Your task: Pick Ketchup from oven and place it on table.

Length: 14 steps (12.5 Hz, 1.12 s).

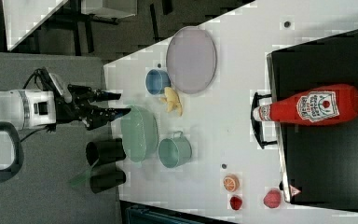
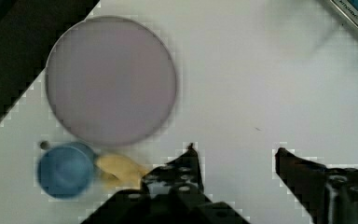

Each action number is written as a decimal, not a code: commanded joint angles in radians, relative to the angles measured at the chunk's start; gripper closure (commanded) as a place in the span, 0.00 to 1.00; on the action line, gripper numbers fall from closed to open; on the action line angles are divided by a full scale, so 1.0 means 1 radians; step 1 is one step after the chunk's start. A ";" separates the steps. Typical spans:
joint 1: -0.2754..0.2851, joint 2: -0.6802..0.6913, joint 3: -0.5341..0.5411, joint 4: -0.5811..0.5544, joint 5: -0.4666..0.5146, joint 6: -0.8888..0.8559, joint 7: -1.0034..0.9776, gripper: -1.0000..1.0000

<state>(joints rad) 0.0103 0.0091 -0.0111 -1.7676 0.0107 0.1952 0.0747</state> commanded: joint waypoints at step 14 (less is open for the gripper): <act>-0.077 -0.271 -0.317 -0.239 -0.006 0.015 -0.062 0.00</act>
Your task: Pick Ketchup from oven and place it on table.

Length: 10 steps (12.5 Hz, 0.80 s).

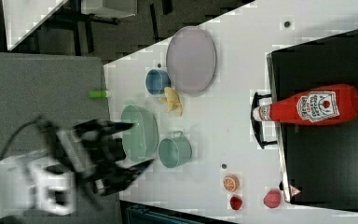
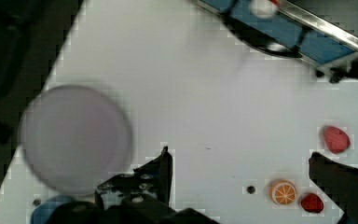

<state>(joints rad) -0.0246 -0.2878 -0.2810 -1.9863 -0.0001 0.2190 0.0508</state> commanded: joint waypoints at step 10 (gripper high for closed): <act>-0.057 0.398 -0.297 0.122 0.006 0.243 -0.053 0.00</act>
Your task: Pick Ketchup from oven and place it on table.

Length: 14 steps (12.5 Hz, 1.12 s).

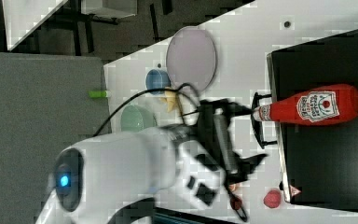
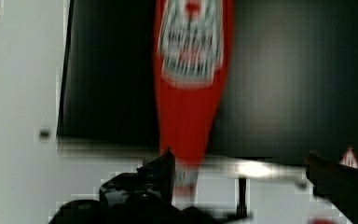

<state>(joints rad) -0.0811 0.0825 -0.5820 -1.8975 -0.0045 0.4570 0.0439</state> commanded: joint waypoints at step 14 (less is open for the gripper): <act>-0.078 0.363 -0.042 0.146 0.219 0.135 -0.038 0.00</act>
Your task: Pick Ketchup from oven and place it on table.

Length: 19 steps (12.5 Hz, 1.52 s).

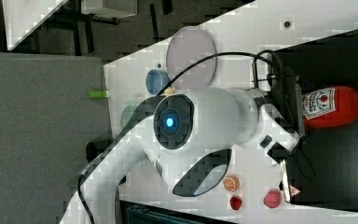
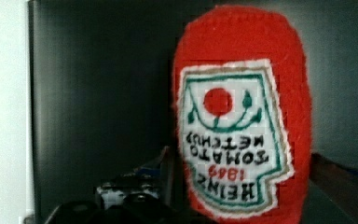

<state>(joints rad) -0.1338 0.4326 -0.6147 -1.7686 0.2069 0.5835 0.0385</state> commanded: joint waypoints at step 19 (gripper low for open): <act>0.232 -0.234 0.090 0.193 -0.076 -0.394 -0.140 0.38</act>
<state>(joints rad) 0.0456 0.1996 -0.5601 -1.6016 0.1410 0.2294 -0.0497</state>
